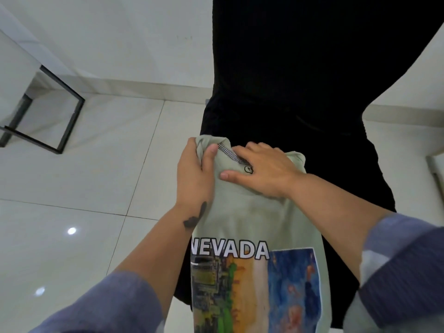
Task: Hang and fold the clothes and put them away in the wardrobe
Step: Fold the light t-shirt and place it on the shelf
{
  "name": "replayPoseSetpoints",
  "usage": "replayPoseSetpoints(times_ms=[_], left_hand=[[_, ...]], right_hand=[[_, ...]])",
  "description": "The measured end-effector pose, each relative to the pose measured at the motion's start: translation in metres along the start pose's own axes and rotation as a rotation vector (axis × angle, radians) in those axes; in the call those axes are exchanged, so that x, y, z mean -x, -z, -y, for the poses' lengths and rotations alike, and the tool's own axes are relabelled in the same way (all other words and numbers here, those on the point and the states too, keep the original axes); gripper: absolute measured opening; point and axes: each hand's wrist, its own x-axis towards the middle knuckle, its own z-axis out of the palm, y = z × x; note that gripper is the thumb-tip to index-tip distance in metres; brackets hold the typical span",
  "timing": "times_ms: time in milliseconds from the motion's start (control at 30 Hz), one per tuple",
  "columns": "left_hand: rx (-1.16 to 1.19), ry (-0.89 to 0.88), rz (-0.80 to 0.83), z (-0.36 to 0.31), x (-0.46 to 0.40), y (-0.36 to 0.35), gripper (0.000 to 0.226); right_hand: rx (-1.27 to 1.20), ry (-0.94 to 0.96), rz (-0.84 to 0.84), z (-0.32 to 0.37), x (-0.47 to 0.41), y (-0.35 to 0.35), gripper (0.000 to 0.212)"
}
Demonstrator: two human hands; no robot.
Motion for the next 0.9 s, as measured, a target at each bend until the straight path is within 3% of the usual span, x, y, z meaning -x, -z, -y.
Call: replayPoseSetpoints(times_ms=[133, 300, 467, 667, 800, 900], left_hand=[[0.034, -0.024, 0.026, -0.001, 0.010, 0.006, 0.013], [0.015, 0.198, 0.112, -0.001, 0.049, 0.008, 0.035], [-0.010, 0.159, -0.038, -0.035, 0.079, 0.007, 0.037], [-0.018, 0.081, -0.179, -0.112, 0.092, 0.014, 0.031], [0.035, 0.257, -0.393, -0.177, 0.102, 0.012, 0.044], [0.233, 0.431, -0.452, -0.232, 0.123, 0.015, 0.053]], right_hand=[[-0.042, 0.026, -0.088, 0.002, 0.016, -0.002, 0.042], [-0.125, 0.024, -0.158, 0.017, 0.039, 0.028, 0.028], [-0.360, 0.005, -0.139, 0.033, 0.070, 0.082, 0.026], [-0.512, 0.021, -0.281, 0.080, 0.134, 0.158, 0.021], [-0.474, 0.007, -0.467, 0.115, 0.187, 0.237, 0.023], [-0.444, -0.022, -0.656, 0.127, 0.234, 0.305, 0.027]])
